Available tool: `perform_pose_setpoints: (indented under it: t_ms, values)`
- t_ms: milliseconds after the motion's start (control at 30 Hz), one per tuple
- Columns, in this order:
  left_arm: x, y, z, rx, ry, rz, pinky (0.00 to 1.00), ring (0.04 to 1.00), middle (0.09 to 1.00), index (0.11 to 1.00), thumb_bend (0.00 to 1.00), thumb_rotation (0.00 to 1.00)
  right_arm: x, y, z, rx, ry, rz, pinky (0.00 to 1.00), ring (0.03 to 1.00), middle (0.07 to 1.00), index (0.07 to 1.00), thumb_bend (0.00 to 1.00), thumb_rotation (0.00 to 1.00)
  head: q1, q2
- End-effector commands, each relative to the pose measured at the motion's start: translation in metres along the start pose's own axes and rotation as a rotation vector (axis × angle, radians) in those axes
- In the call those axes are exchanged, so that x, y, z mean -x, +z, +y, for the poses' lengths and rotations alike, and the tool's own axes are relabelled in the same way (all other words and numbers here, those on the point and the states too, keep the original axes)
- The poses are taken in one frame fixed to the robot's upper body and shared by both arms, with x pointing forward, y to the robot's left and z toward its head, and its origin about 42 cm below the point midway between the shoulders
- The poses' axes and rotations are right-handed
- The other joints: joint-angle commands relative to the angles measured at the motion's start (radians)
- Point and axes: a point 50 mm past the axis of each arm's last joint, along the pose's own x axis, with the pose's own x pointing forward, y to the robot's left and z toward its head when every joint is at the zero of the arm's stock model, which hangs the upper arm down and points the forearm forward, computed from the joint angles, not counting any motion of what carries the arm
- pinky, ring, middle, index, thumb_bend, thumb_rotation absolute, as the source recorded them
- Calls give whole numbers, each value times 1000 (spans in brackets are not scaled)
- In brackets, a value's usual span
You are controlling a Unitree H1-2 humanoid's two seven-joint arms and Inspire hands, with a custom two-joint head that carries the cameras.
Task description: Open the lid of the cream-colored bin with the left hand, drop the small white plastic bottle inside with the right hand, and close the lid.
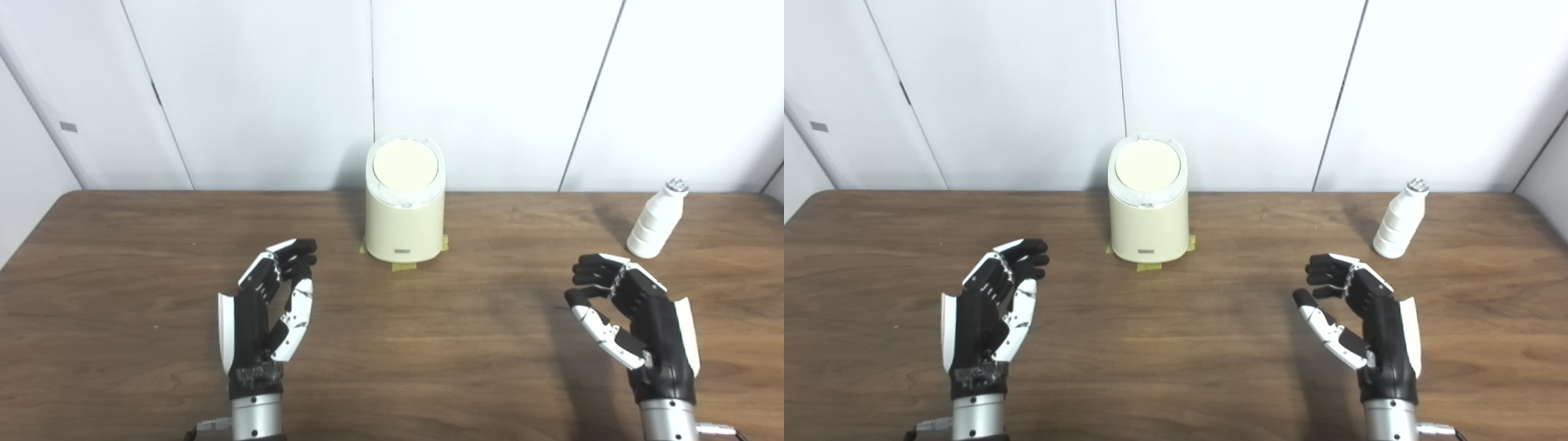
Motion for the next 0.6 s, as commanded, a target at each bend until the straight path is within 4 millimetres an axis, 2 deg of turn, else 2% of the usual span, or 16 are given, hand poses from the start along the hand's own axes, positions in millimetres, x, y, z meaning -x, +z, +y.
perform_pose_setpoints:
  t_ms: [0,567]
  values:
    - [33,0,11,-23,28,62,594,648,683,668,215,431,0,12,0,-9,-7,-56,528,603,618,618,252,200,1,1]
    - [33,0,11,-17,29,59,597,651,684,668,221,441,0,11,0,-13,-10,-55,526,603,618,618,249,182,0,2]
